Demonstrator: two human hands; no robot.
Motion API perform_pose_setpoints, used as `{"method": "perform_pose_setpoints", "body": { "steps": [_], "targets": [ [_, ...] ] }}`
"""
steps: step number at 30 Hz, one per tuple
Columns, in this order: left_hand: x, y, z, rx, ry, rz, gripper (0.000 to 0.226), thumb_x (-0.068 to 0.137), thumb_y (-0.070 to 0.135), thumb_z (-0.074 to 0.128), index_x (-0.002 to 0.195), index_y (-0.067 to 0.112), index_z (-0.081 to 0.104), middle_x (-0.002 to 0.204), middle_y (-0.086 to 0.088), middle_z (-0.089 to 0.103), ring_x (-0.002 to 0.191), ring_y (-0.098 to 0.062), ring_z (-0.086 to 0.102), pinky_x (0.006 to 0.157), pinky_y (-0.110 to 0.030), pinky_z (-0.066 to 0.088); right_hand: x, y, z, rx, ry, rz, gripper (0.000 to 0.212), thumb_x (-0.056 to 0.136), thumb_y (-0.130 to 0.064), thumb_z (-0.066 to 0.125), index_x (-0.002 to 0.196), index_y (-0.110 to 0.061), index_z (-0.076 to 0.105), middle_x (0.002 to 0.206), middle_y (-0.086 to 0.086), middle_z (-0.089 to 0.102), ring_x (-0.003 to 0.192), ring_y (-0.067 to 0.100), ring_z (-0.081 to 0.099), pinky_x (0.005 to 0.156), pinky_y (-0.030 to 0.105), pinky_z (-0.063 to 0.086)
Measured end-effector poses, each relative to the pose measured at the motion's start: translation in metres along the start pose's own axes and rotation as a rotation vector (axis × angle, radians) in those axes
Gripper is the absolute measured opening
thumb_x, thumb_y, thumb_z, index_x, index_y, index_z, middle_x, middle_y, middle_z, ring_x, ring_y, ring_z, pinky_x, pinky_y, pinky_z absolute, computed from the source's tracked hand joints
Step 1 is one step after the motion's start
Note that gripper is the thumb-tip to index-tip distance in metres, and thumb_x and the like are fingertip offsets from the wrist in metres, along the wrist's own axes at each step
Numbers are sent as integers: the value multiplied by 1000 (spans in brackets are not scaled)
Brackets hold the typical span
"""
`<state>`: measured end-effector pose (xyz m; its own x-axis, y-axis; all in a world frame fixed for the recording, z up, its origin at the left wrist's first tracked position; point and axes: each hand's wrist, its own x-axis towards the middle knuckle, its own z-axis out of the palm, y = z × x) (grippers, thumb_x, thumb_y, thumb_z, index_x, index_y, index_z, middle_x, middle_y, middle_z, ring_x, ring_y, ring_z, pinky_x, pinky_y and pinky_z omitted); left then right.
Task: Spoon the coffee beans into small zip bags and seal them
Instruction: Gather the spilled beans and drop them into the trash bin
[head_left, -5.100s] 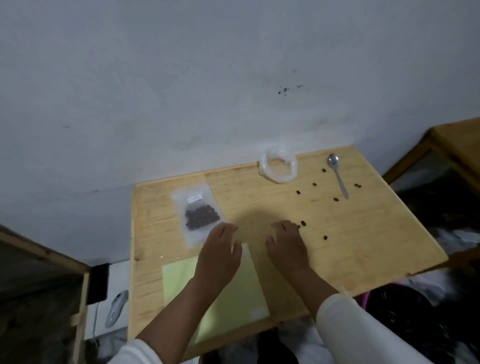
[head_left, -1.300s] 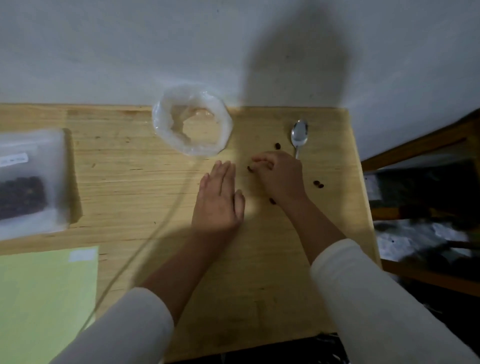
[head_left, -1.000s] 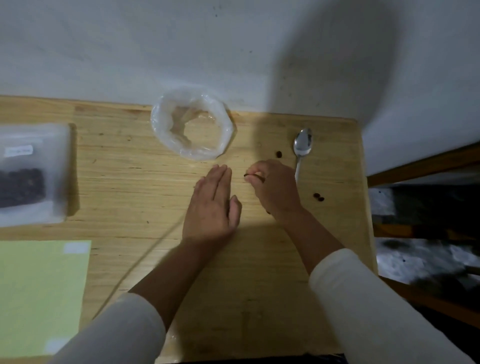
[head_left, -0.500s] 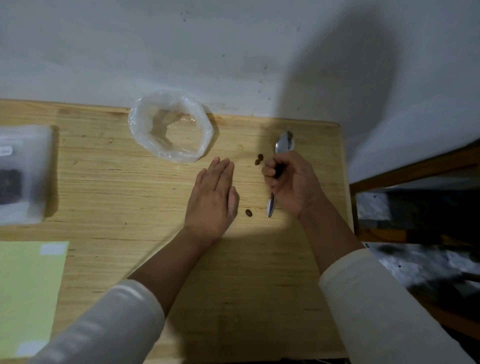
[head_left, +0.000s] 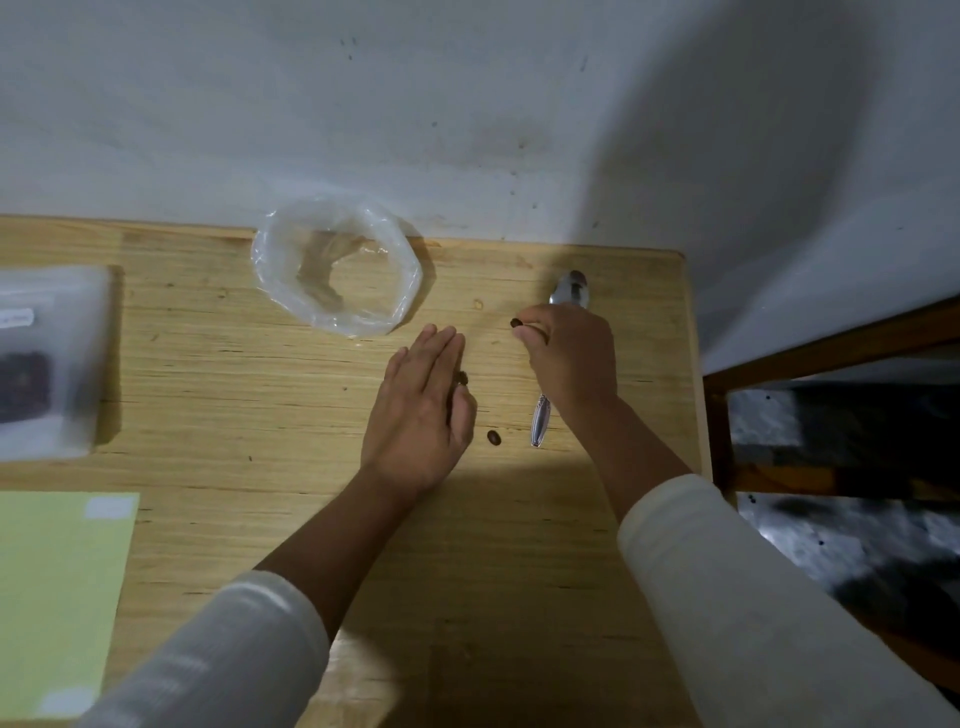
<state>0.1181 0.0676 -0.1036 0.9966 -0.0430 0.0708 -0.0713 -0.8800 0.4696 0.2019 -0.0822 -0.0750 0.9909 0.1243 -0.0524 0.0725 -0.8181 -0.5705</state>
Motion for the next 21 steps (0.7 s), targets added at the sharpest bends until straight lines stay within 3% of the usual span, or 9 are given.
{"method": "perform_pose_setpoints", "body": {
  "steps": [4, 8, 11, 16, 18, 21],
  "targets": [
    [0, -1, 0, 1, -4, 0, 51, 91, 23, 39, 139, 5, 41, 146, -10, 40, 141, -19, 26, 117, -40, 19, 0, -3, 3, -55, -5, -19, 19, 91, -20, 58, 99, -7, 68, 96, 10, 67, 84, 22, 63, 75, 28, 46],
    [0, -1, 1, -1, 7, 7, 50, 91, 21, 43, 138, 5, 41, 145, -11, 40, 141, -20, 26, 117, -37, 16, -2, -7, 4, -36, 0, -57, 26, 91, -21, 58, 109, -5, 65, 105, 11, 66, 96, 23, 61, 81, 26, 42],
    [0, -1, 1, 1, 15, 12, 49, 92, 20, 44, 138, 5, 41, 145, -11, 40, 141, -19, 25, 117, -34, 14, 2, -7, 8, -64, -31, -81, 21, 92, -21, 55, 101, -7, 68, 98, 8, 68, 96, 19, 59, 77, 22, 36],
    [-4, -3, 0, -13, 6, 10, 50, 93, 23, 39, 139, 4, 41, 146, -11, 40, 141, -19, 25, 118, -32, 13, -3, -12, 14, -155, 6, -80, 22, 97, -17, 45, 97, -2, 61, 95, 11, 63, 86, 25, 58, 71, 31, 40],
    [-9, -7, -2, -26, 3, 14, 50, 93, 23, 41, 138, 3, 41, 145, -11, 41, 140, -19, 26, 117, -35, 18, -6, -15, 14, -168, -1, -51, 23, 97, -17, 41, 97, -3, 59, 93, 9, 60, 82, 22, 56, 68, 27, 39],
    [-22, -18, -7, -25, -11, 7, 51, 93, 26, 42, 140, 5, 40, 146, -10, 40, 141, -17, 25, 117, -36, 20, -13, -24, 10, 108, 7, 141, 20, 96, -17, 43, 90, -9, 60, 79, 1, 56, 65, 10, 49, 56, 16, 34]
  ]
}}
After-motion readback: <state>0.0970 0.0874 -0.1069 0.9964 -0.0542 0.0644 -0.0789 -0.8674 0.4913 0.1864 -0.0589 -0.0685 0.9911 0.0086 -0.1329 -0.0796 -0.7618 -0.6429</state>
